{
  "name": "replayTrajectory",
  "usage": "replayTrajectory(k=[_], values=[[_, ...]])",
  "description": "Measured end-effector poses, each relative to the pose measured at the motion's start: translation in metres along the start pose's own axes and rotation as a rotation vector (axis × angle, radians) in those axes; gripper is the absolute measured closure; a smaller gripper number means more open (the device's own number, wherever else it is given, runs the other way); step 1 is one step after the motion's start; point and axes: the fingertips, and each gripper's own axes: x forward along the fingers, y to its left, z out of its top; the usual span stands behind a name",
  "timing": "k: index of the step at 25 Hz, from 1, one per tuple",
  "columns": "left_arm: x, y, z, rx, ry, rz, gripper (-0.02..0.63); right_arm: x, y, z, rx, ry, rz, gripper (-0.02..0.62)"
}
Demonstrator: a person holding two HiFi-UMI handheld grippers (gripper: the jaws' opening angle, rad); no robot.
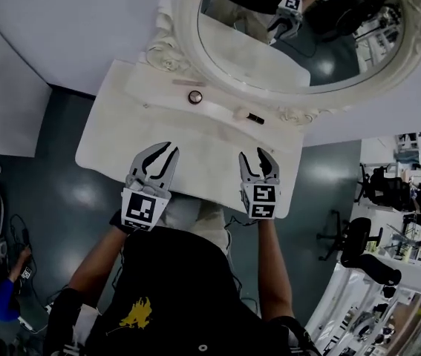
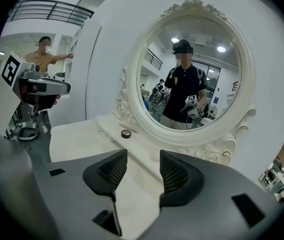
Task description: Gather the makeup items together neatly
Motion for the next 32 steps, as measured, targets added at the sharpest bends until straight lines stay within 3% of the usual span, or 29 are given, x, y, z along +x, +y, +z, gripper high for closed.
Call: replayTrajectory(k=[5, 10, 16, 25, 30, 32], values=[[0.011, 0.008, -0.008, -0.013, -0.003, 0.026, 0.537, 0.052, -0.002, 0.002, -0.036, 0.008, 0.033, 0.342], [0.01, 0.014, -0.005, -0.065, -0.015, 0.058, 0.537, 0.092, -0.018, -0.004, -0.003, 0.024, 0.019, 0.316], [0.014, 0.03, -0.011, -0.055, 0.013, 0.107, 0.537, 0.135, -0.032, -0.022, 0.033, 0.102, -0.001, 0.314], [0.032, 0.036, -0.016, -0.044, 0.053, 0.153, 0.558, 0.184, -0.053, -0.047, 0.093, 0.179, 0.035, 0.288], [0.041, 0.039, -0.01, -0.034, 0.053, 0.172, 0.558, 0.203, -0.057, -0.052, 0.077, 0.208, 0.056, 0.292], [0.042, 0.039, -0.011, -0.037, 0.058, 0.18, 0.558, 0.203, -0.059, -0.055, 0.075, 0.215, 0.051, 0.332]])
